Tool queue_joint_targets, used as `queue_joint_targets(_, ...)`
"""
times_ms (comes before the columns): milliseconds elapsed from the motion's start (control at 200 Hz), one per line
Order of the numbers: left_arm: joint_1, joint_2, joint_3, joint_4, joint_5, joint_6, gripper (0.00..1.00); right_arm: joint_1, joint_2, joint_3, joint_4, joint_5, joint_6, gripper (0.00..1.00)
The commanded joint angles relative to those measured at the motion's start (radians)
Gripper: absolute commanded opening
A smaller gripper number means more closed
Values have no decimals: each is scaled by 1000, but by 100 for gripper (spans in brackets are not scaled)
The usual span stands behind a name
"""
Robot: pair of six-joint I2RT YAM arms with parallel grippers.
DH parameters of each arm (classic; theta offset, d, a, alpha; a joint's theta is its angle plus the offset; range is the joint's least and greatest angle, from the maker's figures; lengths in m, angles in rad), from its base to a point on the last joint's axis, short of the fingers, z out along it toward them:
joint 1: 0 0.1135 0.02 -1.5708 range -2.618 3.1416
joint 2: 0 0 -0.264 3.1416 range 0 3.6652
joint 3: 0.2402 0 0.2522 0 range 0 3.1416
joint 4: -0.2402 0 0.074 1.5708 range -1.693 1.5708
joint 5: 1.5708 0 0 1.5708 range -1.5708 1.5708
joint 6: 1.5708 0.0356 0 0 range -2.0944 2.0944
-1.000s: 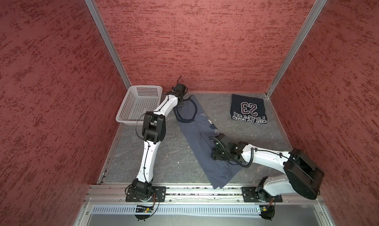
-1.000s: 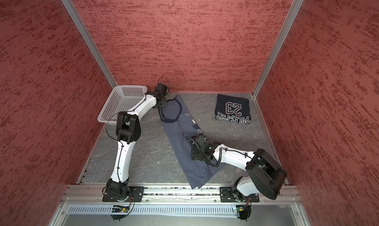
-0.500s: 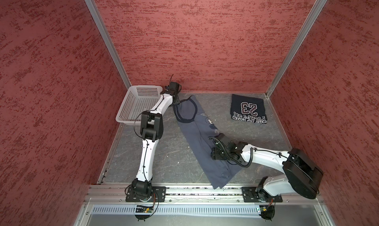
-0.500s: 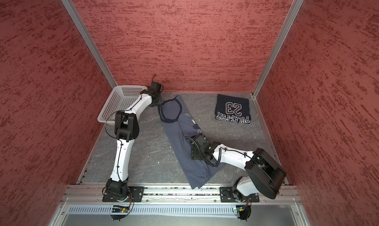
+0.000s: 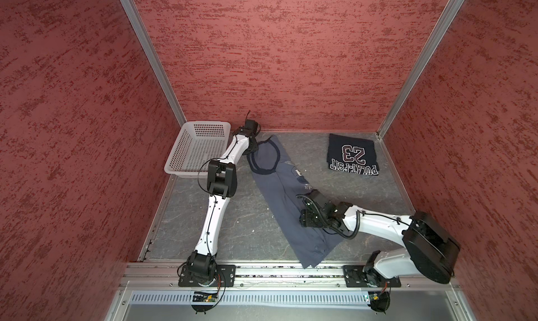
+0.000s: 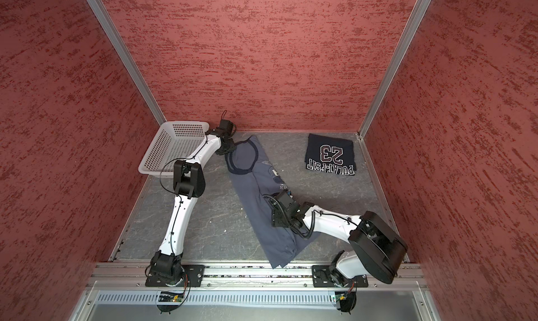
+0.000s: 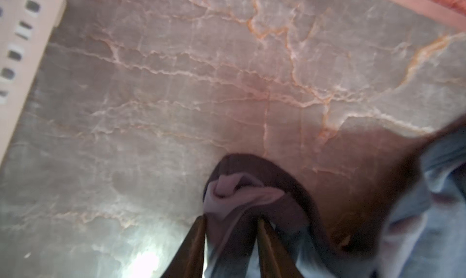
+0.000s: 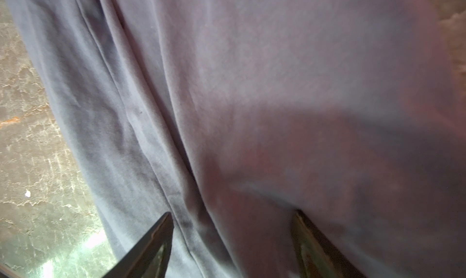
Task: Fold and stack tank tops
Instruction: Smooth out the tank top at the center of the table.
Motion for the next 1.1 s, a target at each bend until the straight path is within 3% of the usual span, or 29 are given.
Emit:
queue_joint_targets(0, 9, 52, 44, -99, -44, -21, 36, 20, 3, -56, -32, -51, 43, 75)
queue_joint_targets(306, 55, 86, 81, -99, -81, 3, 38, 105, -5, -105, -31, -92, 141, 75)
queue_joint_targets(496, 56, 67, 107, -41, -35, 56, 42, 136, -35, -80, -35, -103, 135, 77)
queue_joint_targets(601, 26, 14, 107, 0, 12, 101, 52, 136, -72, -39, -72, -77, 120, 79)
queue_joint_targets(721, -19, -96, 76, 2, 31, 119, 75, 130, -128, 11, -172, 14, 111, 82)
queue_joint_targets(811, -56, -205, -30, 13, 8, 112, 87, 102, -143, 31, -247, 61, 93, 82)
queue_joint_targets(877, -82, -291, -134, 18, -12, 86, 91, 82, -150, 34, -267, 82, 71, 82)
queue_joint_targets(987, -112, -433, -375, 46, -30, 19, 92, 38, -145, 31, -268, 87, 48, 82)
queue_joint_targets(1097, -149, -594, -694, 164, 31, -45, 88, -19, -124, 32, -264, 75, 31, 82)
